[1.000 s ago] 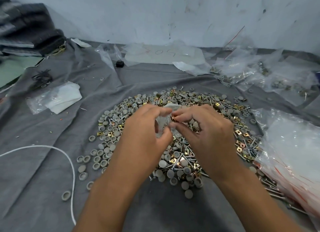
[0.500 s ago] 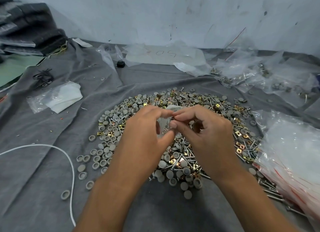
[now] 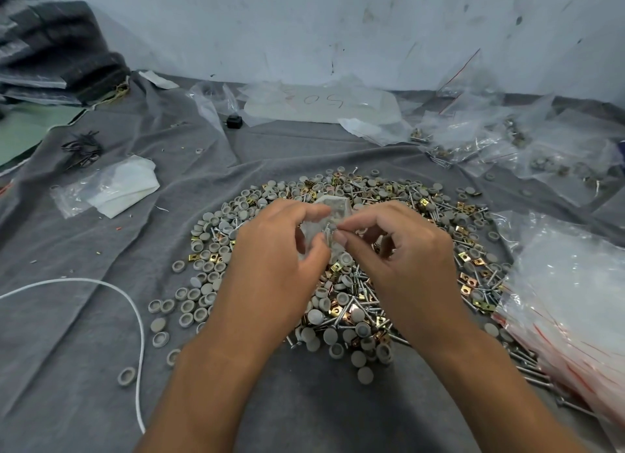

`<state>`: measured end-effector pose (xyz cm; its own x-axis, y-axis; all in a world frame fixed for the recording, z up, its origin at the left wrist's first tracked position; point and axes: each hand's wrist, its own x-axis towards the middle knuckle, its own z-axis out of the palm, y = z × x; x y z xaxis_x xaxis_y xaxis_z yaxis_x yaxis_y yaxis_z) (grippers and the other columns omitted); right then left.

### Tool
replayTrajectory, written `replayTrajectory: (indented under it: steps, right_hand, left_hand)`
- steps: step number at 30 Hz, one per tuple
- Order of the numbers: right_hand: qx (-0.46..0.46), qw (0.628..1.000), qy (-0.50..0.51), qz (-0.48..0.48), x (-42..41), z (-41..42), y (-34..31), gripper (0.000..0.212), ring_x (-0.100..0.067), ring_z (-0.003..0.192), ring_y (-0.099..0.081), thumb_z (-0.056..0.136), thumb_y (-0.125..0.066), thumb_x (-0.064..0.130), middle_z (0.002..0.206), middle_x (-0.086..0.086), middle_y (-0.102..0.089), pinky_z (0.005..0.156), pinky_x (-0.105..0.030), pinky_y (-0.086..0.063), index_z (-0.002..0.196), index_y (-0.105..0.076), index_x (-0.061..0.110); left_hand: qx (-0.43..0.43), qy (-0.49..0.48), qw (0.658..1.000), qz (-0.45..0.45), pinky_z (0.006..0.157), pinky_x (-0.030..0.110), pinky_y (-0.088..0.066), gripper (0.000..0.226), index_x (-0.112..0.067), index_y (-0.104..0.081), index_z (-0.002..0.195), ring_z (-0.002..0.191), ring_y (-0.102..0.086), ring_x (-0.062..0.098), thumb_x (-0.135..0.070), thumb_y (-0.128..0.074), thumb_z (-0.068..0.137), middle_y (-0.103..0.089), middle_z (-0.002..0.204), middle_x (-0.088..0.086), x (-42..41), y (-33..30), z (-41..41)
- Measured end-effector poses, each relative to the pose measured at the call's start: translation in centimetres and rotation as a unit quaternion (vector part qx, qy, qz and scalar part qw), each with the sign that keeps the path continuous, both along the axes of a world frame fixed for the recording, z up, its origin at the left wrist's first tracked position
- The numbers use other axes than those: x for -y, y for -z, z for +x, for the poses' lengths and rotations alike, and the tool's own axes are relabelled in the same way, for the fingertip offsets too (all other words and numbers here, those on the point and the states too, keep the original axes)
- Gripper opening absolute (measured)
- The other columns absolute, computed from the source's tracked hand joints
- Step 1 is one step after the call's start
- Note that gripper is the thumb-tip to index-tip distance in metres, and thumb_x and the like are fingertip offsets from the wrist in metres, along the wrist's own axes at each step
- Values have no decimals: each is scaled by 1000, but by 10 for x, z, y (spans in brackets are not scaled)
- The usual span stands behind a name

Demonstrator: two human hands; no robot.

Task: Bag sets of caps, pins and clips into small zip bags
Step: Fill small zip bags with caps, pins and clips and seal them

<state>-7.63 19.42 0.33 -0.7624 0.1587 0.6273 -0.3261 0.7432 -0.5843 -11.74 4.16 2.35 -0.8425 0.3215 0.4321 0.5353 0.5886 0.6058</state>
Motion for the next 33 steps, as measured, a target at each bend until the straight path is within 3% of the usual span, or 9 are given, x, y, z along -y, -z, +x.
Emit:
replayTrajectory:
  steps: [2,5,9,11,17,21,29,33]
  right_hand:
    - [54,998,-7,-2,-2,2,2,7,1,79,-59,91,-74,28,85,20,-60,68,-8,-44,88,-68,30]
    - [218,976,-22,9,-5,5,12,16,0,80,-59,92,-71,31,82,17,-59,66,-11,-46,81,-60,34]
    - [356,921,-63,147,3,9,21,5,-4,85,-60,92,-67,30,92,15,-61,78,-31,-55,87,-66,29]
    - [371,907,-57,191,8,10,21,4,-11,98,-57,94,-63,32,102,13,-57,84,-34,-53,96,-65,29]
    - [391,889,-13,239,8,11,22,32,-17,119,-47,92,-65,33,121,9,-51,85,-27,-42,123,-59,28]
    - [397,884,-17,247,4,11,21,27,-16,124,-44,100,-56,38,123,9,-48,82,-26,-37,127,-59,36]
    - [364,888,-48,278,6,11,26,15,-15,109,-41,94,-58,36,109,8,-43,77,-25,-33,107,-53,29]
    - [378,900,-74,204,-4,10,28,11,-11,94,-55,94,-62,31,100,14,-57,76,-33,-51,99,-53,33]
  left_hand:
    - [2,-7,1000,12,74,-1,-37,28,-26,-69,118,88,-55,-8,-18,-69,91,-61,101,-20,0,0,0]
    - [5,-16,1000,19,75,0,-37,31,-26,-68,120,87,-55,-7,-15,-66,92,-60,103,-20,0,0,0]
    - [0,-29,999,24,77,0,-38,32,-27,-67,122,90,-56,-4,-15,-64,92,-60,102,-22,0,0,0]
    - [-2,-31,999,31,76,1,-38,32,-28,-68,120,87,-56,-3,-14,-65,91,-60,98,-23,0,0,0]
    - [-4,-34,999,29,75,2,-38,34,-28,-68,121,87,-56,1,-13,-65,90,-61,96,-21,3,-1,0]
    - [-7,-35,999,25,73,4,-38,34,-28,-68,121,83,-55,0,-14,-66,91,-56,88,-22,4,-1,-1]
    - [-2,-34,999,19,74,2,-39,32,-27,-68,122,85,-56,-2,-16,-65,92,-60,99,-20,2,-2,0]
    - [5,-37,999,20,76,2,-39,33,-28,-67,123,86,-56,-2,-17,-65,92,-58,97,-22,2,-2,1]
